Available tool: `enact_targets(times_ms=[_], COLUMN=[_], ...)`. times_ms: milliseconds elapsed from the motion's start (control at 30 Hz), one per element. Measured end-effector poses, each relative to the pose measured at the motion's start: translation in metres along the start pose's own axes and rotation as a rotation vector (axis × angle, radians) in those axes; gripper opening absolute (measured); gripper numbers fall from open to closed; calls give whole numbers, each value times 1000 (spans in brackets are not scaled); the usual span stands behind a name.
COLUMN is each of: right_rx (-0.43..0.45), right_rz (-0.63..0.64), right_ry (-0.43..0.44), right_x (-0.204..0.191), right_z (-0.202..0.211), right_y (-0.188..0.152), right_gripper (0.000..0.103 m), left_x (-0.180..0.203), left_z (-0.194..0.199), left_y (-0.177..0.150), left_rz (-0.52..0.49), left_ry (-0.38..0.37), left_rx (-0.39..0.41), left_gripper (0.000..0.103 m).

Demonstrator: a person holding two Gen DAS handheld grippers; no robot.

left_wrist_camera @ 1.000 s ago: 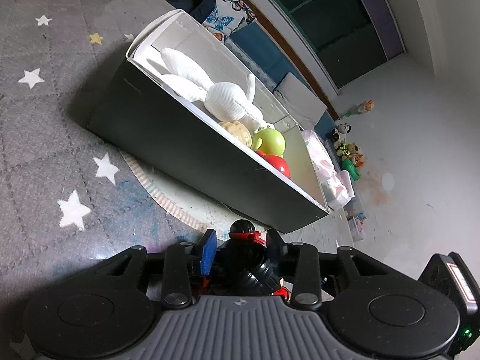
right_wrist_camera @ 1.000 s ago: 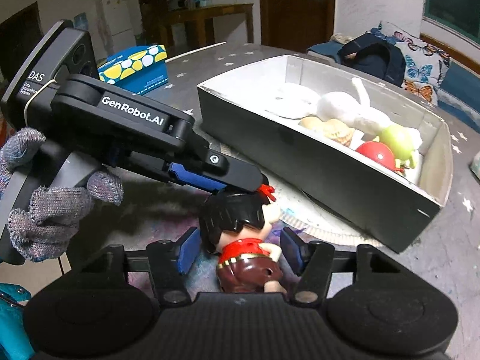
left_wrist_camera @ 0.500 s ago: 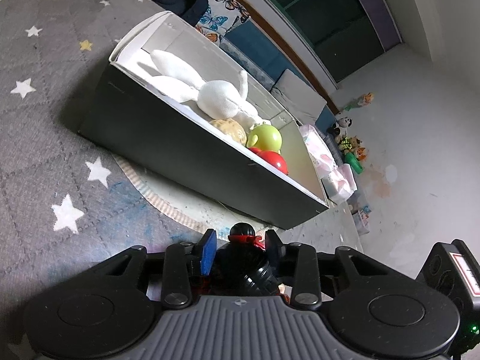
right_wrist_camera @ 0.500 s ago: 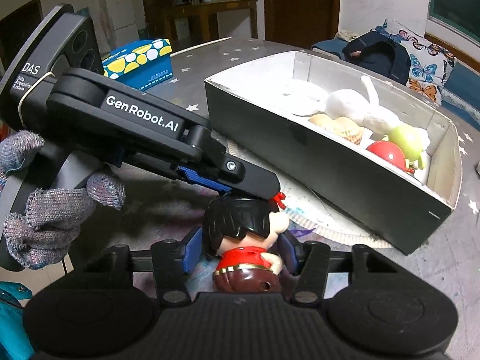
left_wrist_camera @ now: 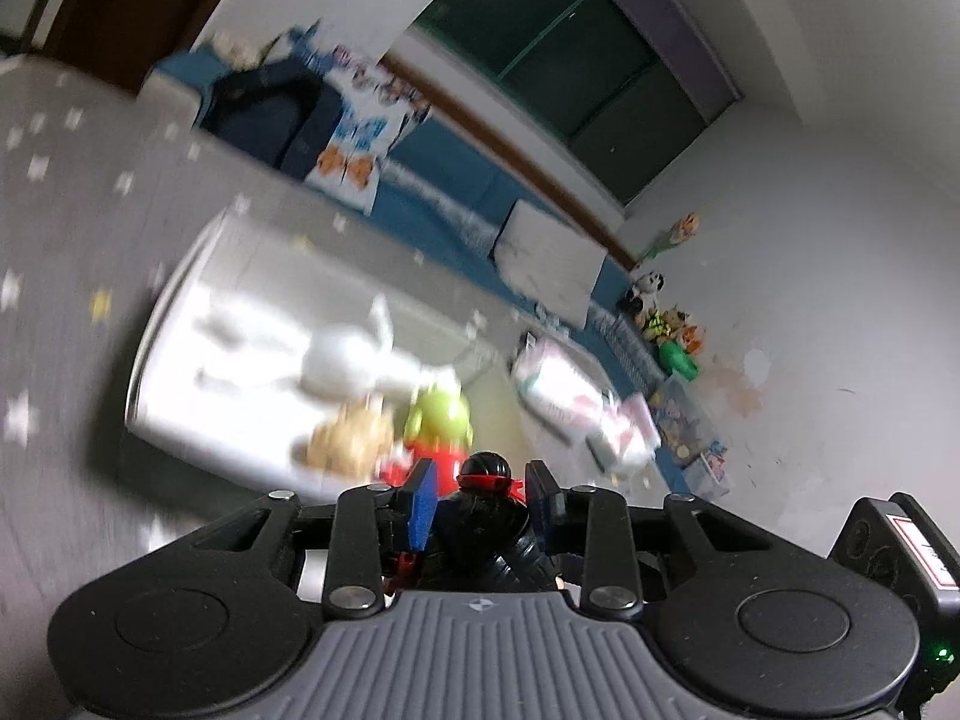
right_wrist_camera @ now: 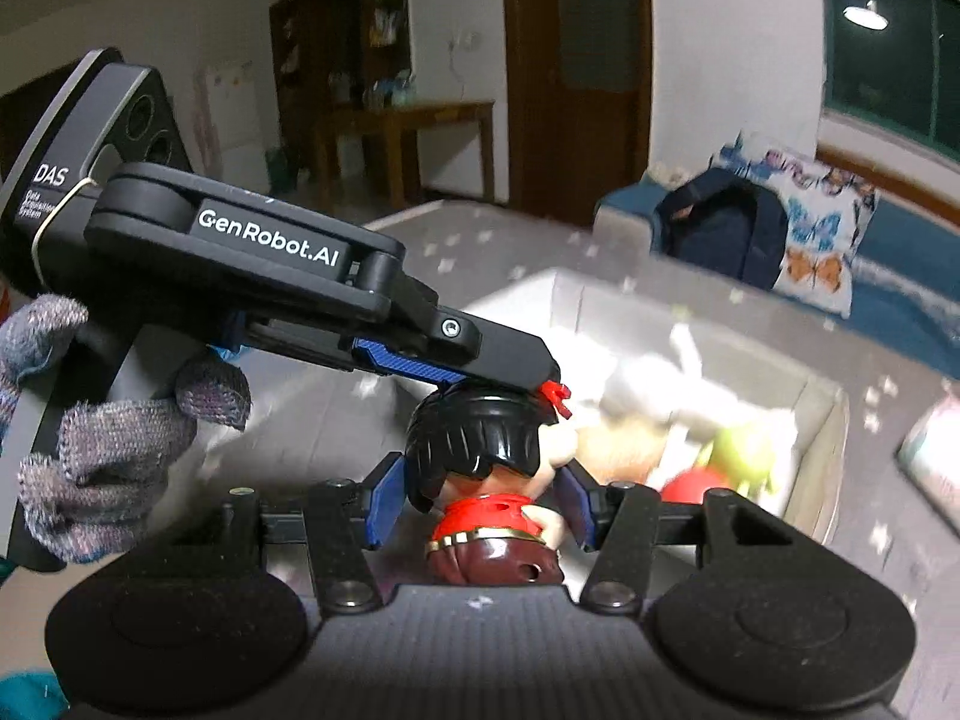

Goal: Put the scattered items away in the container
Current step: 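Carry the doll over the box and lower it inside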

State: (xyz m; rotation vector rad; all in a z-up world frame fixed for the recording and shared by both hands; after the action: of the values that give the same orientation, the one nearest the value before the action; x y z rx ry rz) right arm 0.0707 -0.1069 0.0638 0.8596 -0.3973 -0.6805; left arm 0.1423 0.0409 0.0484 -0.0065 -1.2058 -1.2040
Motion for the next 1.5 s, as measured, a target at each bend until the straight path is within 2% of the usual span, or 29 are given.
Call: enact_targets(times_ms=[133, 300, 500, 667, 867, 1300, 1500], right_rx=[29, 22, -20, -67, -106, -190, -225], right_rz=[-36, -102, -203, -252, -278, -343, -318], right_ry=[-12, 3, 31, 49, 58, 78, 79], right_x=[17, 38, 61, 71, 74, 82, 80], right_z=[-19, -58, -105, -134, -149, -170, -173], right_y=[25, 43, 50, 47, 42, 31, 33], right_gripper=[54, 54, 54, 54, 54, 54, 55], left_x=[1, -17, -43, -58, -65, -70, -71], left_z=[-18, -45, -80, -100, -113, -119, -118], left_y=[33, 67, 88, 94, 94, 88, 85], left_rz=[-50, -74, -81, -97, -130, -154, -155], left_ry=[32, 86, 142, 175, 216, 235, 249], left_rx=[18, -3, -52, -92, -119, -152, -150], left_gripper=[34, 34, 34, 34, 34, 34, 34])
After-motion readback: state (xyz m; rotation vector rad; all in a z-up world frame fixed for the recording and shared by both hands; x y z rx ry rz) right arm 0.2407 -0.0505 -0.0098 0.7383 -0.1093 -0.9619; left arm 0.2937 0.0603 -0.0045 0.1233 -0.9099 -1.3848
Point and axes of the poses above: each gripper's, at about its wrist camera, not at the fingertips, and z roughly against the way its jaws point, x to its right, y to its top, the point moved 3 cm from there along -z, roughly the way its jaws point, and after that the axes turned 7 degrees about z, right-handed, at the moved point
